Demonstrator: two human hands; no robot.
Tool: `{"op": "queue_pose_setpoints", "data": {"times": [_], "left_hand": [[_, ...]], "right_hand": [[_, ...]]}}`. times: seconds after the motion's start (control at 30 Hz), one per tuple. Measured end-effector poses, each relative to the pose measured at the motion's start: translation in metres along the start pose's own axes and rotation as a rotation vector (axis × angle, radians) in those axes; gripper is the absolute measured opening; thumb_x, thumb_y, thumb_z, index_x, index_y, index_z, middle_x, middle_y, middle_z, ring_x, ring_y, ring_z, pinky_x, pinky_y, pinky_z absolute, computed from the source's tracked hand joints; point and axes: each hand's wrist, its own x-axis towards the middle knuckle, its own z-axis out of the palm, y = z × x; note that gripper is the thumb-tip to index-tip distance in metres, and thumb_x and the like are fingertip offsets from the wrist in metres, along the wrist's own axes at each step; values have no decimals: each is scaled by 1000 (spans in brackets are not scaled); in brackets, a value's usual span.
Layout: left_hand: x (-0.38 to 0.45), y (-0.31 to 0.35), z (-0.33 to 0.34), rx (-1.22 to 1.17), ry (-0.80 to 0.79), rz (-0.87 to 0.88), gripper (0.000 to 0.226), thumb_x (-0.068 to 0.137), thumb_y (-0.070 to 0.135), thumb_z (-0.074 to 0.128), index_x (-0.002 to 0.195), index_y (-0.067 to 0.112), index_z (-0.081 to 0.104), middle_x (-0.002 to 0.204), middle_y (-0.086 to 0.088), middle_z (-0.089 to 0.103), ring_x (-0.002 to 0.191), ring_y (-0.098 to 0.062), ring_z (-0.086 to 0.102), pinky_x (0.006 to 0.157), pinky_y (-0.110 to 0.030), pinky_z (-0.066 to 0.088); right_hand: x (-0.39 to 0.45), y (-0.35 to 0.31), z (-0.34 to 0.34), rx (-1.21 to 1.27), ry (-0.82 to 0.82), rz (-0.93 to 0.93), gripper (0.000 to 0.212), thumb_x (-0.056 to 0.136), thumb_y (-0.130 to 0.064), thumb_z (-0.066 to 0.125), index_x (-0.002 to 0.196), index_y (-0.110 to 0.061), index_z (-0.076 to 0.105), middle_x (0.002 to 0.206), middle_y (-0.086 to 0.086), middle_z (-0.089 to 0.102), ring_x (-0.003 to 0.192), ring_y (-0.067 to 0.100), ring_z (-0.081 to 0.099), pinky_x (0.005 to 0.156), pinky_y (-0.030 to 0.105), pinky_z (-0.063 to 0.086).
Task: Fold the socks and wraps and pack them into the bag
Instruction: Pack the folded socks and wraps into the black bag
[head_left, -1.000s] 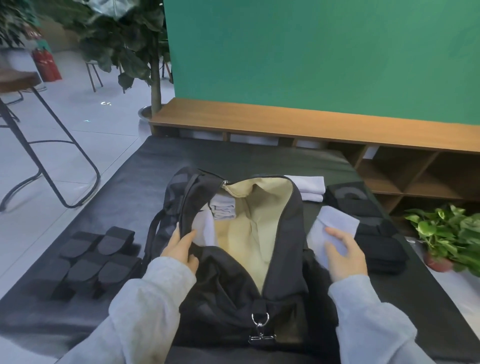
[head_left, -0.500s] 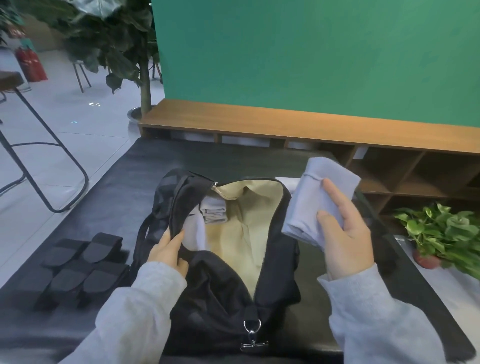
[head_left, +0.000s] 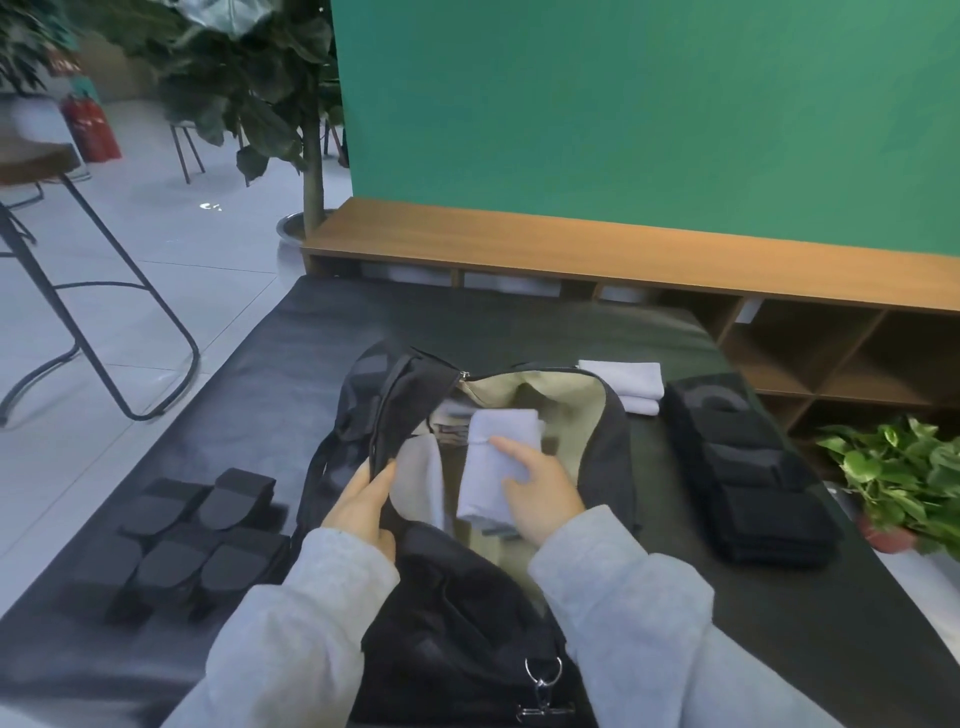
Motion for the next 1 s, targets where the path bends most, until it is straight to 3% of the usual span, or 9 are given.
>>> {"op": "queue_pose_setpoints", "data": {"times": [0.2,0.33,0.43,0.57,0.63,0.7,0.83,0.93,1.0], "left_hand": [[-2,4,-12,27,-56,-95,65,90,-7,42,146,19,23,153,3,19,141,-17,21,112,-24,21],[-3,10,-21,53,-34,-94,68,89,-9,39,146,22,22,155,8,15,140,-15,23,110,-25,27],[-2,11,-23,88,-33,-83,67,90,-7,39,147,22,20,155,7,13,140,-14,22,110,-25,28],[-1,15,-20,93,-46,-90,68,90,-6,40,147,22,18,156,7,11,140,-16,25,109,-24,29],[0,15,-17,87,-37,-94,66,91,-3,42,147,23,19,155,7,13,136,-17,32,108,-26,31],[1,15,-13,78,-27,-72,64,91,0,44,147,23,21,154,7,17,137,-16,30,109,-25,30],[10,13,0,45,-26,-14,59,91,5,46,145,20,27,150,9,24,135,-12,30,109,-22,28],[16,12,14,11,-45,2,55,92,9,50,143,21,32,149,9,24,134,-10,30,106,-17,25],[20,11,24,65,-34,66,56,92,20,52,143,25,31,153,7,17,138,-13,25,111,-24,25]], "right_hand": [[9,10,26,-123,-102,70,51,87,4,33,119,-30,55,118,7,51,95,24,54,79,28,46],[11,-6,29,75,-104,41,41,82,3,33,100,-28,53,98,1,51,76,17,46,64,26,37],[12,-5,31,112,-104,40,36,83,2,34,99,-24,52,91,-1,47,67,12,42,57,21,35],[14,11,32,1,-139,103,42,88,2,32,110,-27,52,114,2,50,88,17,51,65,21,40],[16,16,32,-111,-138,77,41,91,-3,35,117,-30,52,126,4,46,107,22,50,87,27,42],[14,17,28,-200,-117,29,39,94,-10,38,123,-32,51,133,5,40,123,24,40,103,29,33],[4,8,9,-198,-94,-120,38,93,-14,44,128,-29,51,134,-1,40,128,15,34,101,22,27],[-9,-4,-10,-73,-39,-228,31,93,-11,47,119,-26,56,127,-8,45,123,8,39,94,12,29],[-16,-12,-26,11,38,-308,28,92,-9,49,111,-25,60,120,-11,49,114,1,45,88,4,31]]}}
